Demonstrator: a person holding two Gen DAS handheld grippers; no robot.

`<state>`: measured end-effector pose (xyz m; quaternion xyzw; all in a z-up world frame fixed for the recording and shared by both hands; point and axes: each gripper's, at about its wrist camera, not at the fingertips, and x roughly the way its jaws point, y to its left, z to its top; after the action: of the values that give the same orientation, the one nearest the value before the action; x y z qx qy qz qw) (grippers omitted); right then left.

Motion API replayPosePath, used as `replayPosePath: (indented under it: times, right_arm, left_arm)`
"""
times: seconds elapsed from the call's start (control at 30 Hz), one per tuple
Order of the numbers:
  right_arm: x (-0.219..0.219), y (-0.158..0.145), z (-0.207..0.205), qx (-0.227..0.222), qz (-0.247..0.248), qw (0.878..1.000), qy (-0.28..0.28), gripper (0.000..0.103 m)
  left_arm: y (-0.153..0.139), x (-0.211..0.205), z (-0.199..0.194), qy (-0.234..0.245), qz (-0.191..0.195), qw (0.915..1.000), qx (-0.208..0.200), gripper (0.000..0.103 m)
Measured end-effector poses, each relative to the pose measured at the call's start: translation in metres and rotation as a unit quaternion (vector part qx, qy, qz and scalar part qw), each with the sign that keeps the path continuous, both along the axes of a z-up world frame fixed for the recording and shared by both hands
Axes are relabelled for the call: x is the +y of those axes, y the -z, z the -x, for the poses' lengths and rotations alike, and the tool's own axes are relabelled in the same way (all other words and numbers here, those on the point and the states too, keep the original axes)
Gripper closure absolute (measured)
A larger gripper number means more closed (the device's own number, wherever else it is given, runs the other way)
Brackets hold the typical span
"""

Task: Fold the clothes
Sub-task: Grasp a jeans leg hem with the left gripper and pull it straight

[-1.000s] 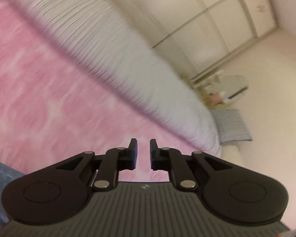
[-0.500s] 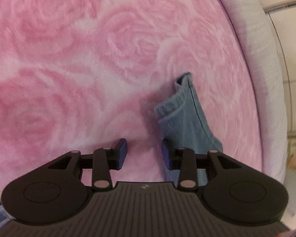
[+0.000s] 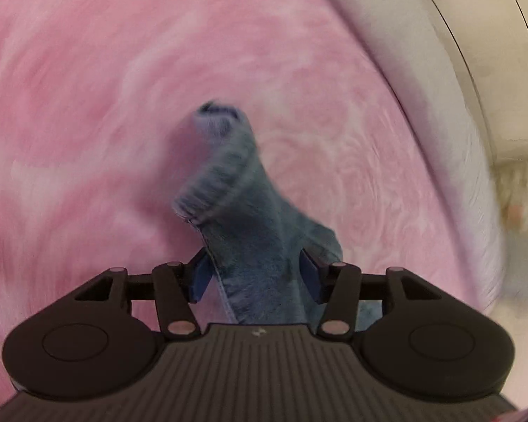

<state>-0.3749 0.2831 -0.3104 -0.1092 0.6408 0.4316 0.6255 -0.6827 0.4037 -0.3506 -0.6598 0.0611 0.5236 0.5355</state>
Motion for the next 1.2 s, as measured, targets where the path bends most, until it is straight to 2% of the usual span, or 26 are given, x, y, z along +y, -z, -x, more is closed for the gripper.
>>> replayPosePath:
  times: [0.03,0.07,0.1,0.13,0.2,0.23,0.3,0.37,0.4,0.47,0.5,0.53,0.57,0.63,0.67,0.73,0.77,0.8,0.83,0.9,0.97,1.03,1.07,1.1,1.17,1.2]
  right_arm:
    - [0.001,0.002,-0.002,0.002,-0.002,1.000,0.001,0.011]
    - [-0.001,0.001,-0.002,0.002,-0.004,1.000,0.001,0.012]
    - [0.008,0.008,0.001,0.002,-0.006,1.000,-0.001,0.012]
    - [0.010,0.009,0.001,0.002,-0.008,1.000,-0.003,0.012]
    - [0.011,0.009,0.001,0.001,-0.009,1.000,-0.007,0.012]
    - [0.010,0.008,0.001,0.001,-0.008,1.000,-0.009,0.013]
    - [0.010,0.006,0.000,0.001,-0.007,1.000,-0.014,0.014]
    - [0.004,0.003,-0.003,0.006,-0.010,1.000,-0.017,0.015]
    - [0.003,0.004,-0.003,0.008,-0.011,1.000,-0.018,0.015]
    - [0.005,0.005,-0.002,0.007,-0.010,1.000,-0.020,0.014]
    - [0.006,0.005,-0.002,0.007,-0.009,1.000,-0.021,0.014]
    - [0.005,0.003,-0.002,0.010,-0.008,1.000,-0.022,0.014]
    - [0.005,0.002,-0.002,0.013,-0.009,1.000,-0.026,0.014]
    - [0.001,-0.004,-0.003,0.020,-0.015,0.999,-0.036,0.014]
    - [-0.002,-0.006,-0.004,0.022,-0.017,0.999,-0.039,0.014]
    - [-0.009,-0.007,-0.004,0.025,-0.019,0.999,-0.041,0.015]
    - [-0.013,-0.007,-0.004,0.026,-0.018,0.999,-0.041,0.015]
    - [-0.016,-0.008,-0.004,0.027,-0.020,0.999,-0.039,0.015]
    - [-0.021,-0.011,-0.003,0.029,-0.021,0.999,-0.037,0.015]
    - [-0.029,-0.017,0.001,0.031,-0.025,0.999,-0.036,0.015]
    - [-0.033,-0.018,0.005,0.031,-0.027,0.998,-0.039,0.015]
    - [-0.034,-0.019,0.007,0.031,-0.026,0.998,-0.038,0.015]
    - [-0.034,-0.019,0.009,0.030,-0.025,0.999,-0.037,0.015]
    - [-0.035,-0.021,0.009,0.030,-0.026,0.998,-0.038,0.016]
    - [-0.037,-0.024,0.010,0.029,-0.028,0.998,-0.040,0.016]
    - [-0.038,-0.024,0.011,0.027,-0.027,0.998,-0.040,0.016]
  left_arm:
    - [0.008,-0.007,0.004,-0.024,0.009,0.9994,-0.023,0.059]
    - [0.016,-0.013,0.008,-0.046,0.013,0.9980,-0.040,0.078]
    - [0.018,-0.015,0.009,-0.057,0.006,0.9976,-0.038,0.090]
    - [0.014,-0.016,0.007,-0.049,-0.003,0.9986,-0.017,0.097]
    - [-0.012,-0.018,-0.008,0.010,-0.055,0.9976,0.040,0.098]
    - [-0.031,-0.020,-0.017,0.060,-0.096,0.9903,0.081,0.098]
    - [-0.063,-0.024,-0.037,0.148,-0.160,0.9610,0.170,0.095]
    - [-0.066,-0.026,-0.043,0.186,-0.158,0.9395,0.240,0.086]
    - [-0.052,-0.024,-0.038,0.186,-0.129,0.9384,0.261,0.085]
    - [-0.018,-0.021,-0.020,0.171,-0.066,0.9407,0.286,0.076]
    - [-0.011,-0.026,-0.007,0.142,-0.051,0.9503,0.273,0.073]
    - [-0.008,-0.031,0.003,0.116,-0.040,0.9563,0.265,0.072]
    - [-0.013,-0.033,0.005,0.098,-0.042,0.9558,0.274,0.066]
    - [-0.023,-0.039,0.009,0.060,-0.047,0.9544,0.289,0.063]
    - [-0.028,-0.048,0.015,0.034,-0.052,0.9563,0.286,0.063]
    - [-0.032,-0.062,0.028,-0.019,-0.053,0.9590,0.278,0.056]
    - [-0.032,-0.064,0.033,-0.043,-0.047,0.9631,0.261,0.056]
    - [-0.028,-0.062,0.038,-0.059,-0.039,0.9713,0.227,0.056]
    - [-0.023,-0.065,0.041,-0.068,-0.029,0.9819,0.174,0.057]
    - [-0.007,-0.072,0.038,-0.070,-0.010,0.9946,0.076,0.064]
    - [0.011,-0.077,0.028,-0.072,0.015,0.9969,0.027,0.066]
    - [0.024,-0.079,0.019,-0.092,0.021,0.9955,0.007,0.067]
    - [0.025,-0.077,0.012,-0.093,0.009,0.9956,0.009,0.076]
    - [0.024,-0.074,0.001,-0.089,-0.004,0.9959,0.017,0.081]
    - [0.008,-0.071,-0.053,-0.025,-0.041,0.9958,0.078,0.079]
    - [0.000,-0.068,-0.086,0.029,-0.071,0.9907,0.113,0.075]
